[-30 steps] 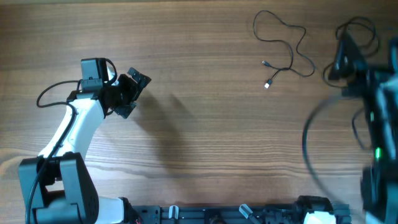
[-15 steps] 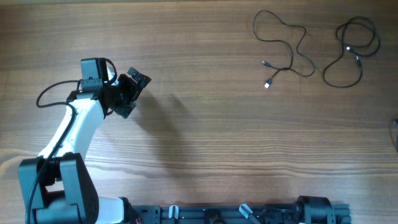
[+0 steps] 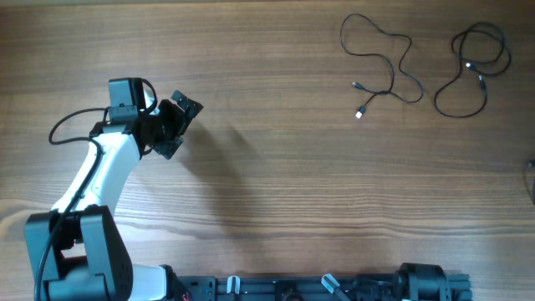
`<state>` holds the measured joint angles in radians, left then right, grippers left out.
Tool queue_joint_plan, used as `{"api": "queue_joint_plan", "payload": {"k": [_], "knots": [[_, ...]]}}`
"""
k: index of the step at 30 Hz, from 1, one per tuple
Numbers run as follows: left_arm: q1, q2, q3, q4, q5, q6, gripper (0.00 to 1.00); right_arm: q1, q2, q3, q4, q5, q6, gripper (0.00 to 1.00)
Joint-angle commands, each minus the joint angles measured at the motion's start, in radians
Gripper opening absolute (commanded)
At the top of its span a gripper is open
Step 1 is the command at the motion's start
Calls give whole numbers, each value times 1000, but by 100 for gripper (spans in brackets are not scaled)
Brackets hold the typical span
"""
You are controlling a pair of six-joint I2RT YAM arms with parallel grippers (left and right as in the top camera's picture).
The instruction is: Untangle cables
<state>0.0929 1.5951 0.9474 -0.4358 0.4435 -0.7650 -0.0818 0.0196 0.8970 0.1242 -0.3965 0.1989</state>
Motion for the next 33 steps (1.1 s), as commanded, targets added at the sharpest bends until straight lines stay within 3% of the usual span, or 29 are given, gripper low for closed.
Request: {"api": "queue_joint_plan", "payload": {"k": [1,3,8,14,21,26,33], "knots": [[3,-11,3,2,9,-2,100,-3,7,-105,207,-206,94,100],[3,-11,3,2,8,-2,100,-3,8,-137,225,-79,19,100],[3,-11,3,2,8,-2,100,-3,20,-189,124,166,13,100],[3,-11,3,2,8,-2,100,-3,85,-381,-5,183,31,100],[3,-11,3,2,8,-2,100,-3,234,-681,54,275,37,100],[3,-11,3,2,8,-2,100,-3,250,-805,61,397,145,100],[3,-11,3,2,8,-2,100,-3,250,-892,16,409,145,100]]}}
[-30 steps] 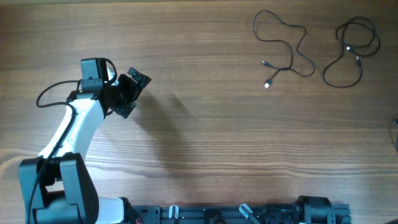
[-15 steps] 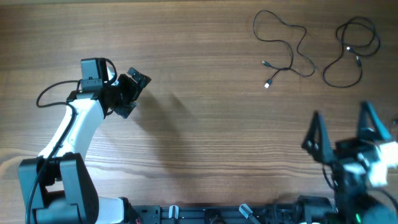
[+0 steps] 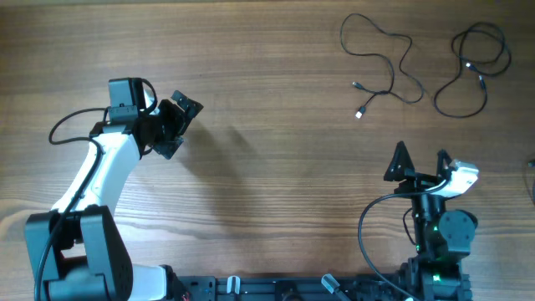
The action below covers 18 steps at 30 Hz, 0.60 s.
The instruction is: Untangle cables
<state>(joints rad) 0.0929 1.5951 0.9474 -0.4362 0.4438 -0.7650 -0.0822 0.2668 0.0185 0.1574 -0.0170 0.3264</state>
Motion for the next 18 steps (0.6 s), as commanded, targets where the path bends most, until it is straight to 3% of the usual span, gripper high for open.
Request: {"api": "queue_joint_plan", "payload": {"k": [1,3,18], "knots": [[3,-11,3,2,8,-2,100,-2,3,-13,-38,44,14,100],[3,-11,3,3,8,-2,100,-2,3,-13,-146,72,16,100],[3,-11,3,2,8,-2,100,-2,17,-13,-145,69,16,100]]}}
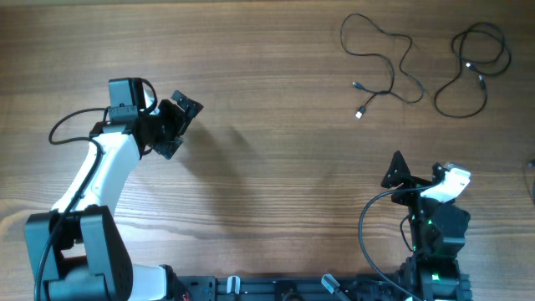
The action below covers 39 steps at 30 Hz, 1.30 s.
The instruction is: Untangle cables
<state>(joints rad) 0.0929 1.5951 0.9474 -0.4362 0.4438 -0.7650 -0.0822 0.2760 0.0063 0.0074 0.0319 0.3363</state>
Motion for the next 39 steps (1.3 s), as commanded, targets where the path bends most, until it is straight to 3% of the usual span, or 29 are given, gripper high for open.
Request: {"api": "queue_joint_plan", "payload": {"k": [1,13,22,23,27,29,39], "knots": [[3,-11,3,2,8,-2,100,-2,-2,-1,5,20,7,100],[3,-11,3,2,8,-2,100,-2,-273,-1,6,21,7,100],[3,-11,3,2,8,-2,100,1,-273,-1,3,20,7,100],[3,-11,3,2,8,-2,100,1,-273,-1,3,29,-11,100],[3,-11,3,2,8,-2,100,14,-273,-1,-7,-56,-409,100],[3,-11,3,2,8,-2,100,22,-273,-1,-8,-55,-495,100],[3,-11,3,2,8,-2,100,22,-273,-1,-5,-55,-492,100]]}}
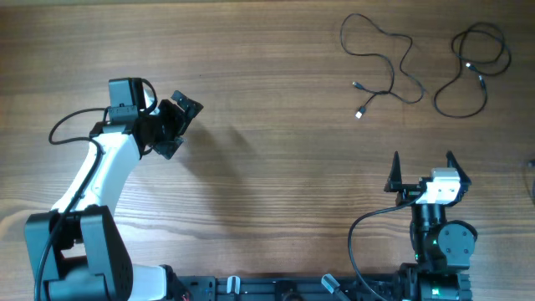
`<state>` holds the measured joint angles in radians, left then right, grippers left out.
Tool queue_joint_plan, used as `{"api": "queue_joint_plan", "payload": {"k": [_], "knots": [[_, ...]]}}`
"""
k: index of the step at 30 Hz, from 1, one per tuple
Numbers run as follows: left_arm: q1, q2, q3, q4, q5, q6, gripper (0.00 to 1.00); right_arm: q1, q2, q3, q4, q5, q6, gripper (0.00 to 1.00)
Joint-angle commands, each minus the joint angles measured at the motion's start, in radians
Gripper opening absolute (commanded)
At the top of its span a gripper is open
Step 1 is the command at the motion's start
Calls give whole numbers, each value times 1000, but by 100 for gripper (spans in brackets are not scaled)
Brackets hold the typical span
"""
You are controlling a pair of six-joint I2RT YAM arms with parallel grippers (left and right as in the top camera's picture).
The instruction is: Untangle cables
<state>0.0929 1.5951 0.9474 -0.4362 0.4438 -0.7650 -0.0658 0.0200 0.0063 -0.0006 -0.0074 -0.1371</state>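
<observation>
Two thin black cables lie apart at the far right of the wooden table. One cable (386, 52) snakes left of the other and ends in a white plug (360, 113). The second cable (473, 70) is loosely coiled near the right edge. My left gripper (179, 125) hovers open at the left side, far from both cables, with nothing between its fingers. My right gripper (422, 160) stands open near the front right, well short of the cables, its fingers (394, 167) pointing toward them.
The left arm (92, 176) and its base (79, 255) fill the front left corner. The right arm's base (441, 247) and a looped black lead (364, 242) sit at the front edge. A dark object (532, 171) pokes in at the right edge.
My right gripper has turned from facing slightly left to facing straight toward the cables, with both fingers spread evenly. The left arm and both cables have not moved.
At first the right arm was folded at the front edge, barely in view. Then it stood raised at the front right with its gripper open, then a little lower and angled left, and now squared toward the cables. The left arm and cables stayed still throughout.
</observation>
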Motion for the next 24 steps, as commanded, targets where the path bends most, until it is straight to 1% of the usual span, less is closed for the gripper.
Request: {"api": "queue_joint_plan", "payload": {"k": [1,15,18,19,22,24], "knots": [[3,-11,3,2,8,-2,100,6,-17,-1,3,-16,-19,100],[-7,-28,3,-4,0,-2,100,6,-16,-1,3,-16,-19,100],[-40,-110,3,-5,0,-2,100,6,-16,-1,3,-16,-18,100],[-59,-171,3,-7,-2,3,100,6,-16,-1,3,-16,-19,100],[-110,-349,3,-79,-120,2,100,6,-16,-1,3,-16,-19,100],[-124,-460,3,-129,-139,2,100,6,-16,-1,3,-16,-19,100]]}}
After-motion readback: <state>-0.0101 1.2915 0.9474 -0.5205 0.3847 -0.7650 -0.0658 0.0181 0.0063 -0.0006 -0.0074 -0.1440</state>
